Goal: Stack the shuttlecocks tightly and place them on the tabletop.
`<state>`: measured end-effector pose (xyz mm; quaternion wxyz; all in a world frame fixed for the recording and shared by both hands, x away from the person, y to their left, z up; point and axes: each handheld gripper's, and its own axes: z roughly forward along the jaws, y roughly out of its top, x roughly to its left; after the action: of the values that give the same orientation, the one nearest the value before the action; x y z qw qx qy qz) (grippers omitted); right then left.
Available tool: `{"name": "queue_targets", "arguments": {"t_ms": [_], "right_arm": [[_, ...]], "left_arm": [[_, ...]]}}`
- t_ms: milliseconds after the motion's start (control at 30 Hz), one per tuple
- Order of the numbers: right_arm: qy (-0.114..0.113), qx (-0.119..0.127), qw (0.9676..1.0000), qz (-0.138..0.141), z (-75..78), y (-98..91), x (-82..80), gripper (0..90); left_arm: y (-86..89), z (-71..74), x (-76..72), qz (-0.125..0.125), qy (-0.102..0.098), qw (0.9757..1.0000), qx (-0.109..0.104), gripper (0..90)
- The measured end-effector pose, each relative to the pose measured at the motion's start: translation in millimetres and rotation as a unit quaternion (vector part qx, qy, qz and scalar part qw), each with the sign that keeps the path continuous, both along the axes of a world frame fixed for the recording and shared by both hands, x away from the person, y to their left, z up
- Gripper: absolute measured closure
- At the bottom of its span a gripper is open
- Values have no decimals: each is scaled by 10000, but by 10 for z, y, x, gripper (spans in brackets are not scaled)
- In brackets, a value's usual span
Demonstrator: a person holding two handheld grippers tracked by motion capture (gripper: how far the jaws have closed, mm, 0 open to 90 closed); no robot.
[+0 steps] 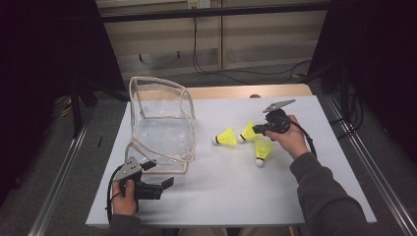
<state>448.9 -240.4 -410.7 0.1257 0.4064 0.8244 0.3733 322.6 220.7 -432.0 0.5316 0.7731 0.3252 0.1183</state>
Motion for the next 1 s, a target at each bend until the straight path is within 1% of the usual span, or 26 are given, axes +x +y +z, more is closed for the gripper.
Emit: {"name": "queue_targets", "arguments": {"t_ms": [167, 367, 433, 500, 767, 1000], "right_arm": [[77, 53, 9999, 140, 40, 29, -41, 900], [116, 96, 9996, 221, 66, 51, -73, 900], [104, 145, 9996, 228, 75, 59, -81, 900], [71, 109, 9996, 270, 85, 70, -89, 900], [-3, 273, 9993, 262, 119, 71, -108, 900], [-42, 308, 9991, 296, 133, 86, -122, 900]], "left_arm": [[-5, -1, -2, 4, -10, 10000, -24, 36], [-1, 3, -4, -3, -12, 10000, -7, 37], [-2, 3, -5, -11, -11, 10000, -17, 36], [-1, 4, -6, -5, -15, 10000, -12, 36], [-2, 7, -8, -12, -33, 10000, -9, 37], [-2, 6, -8, -10, -30, 10000, -7, 37]]}}
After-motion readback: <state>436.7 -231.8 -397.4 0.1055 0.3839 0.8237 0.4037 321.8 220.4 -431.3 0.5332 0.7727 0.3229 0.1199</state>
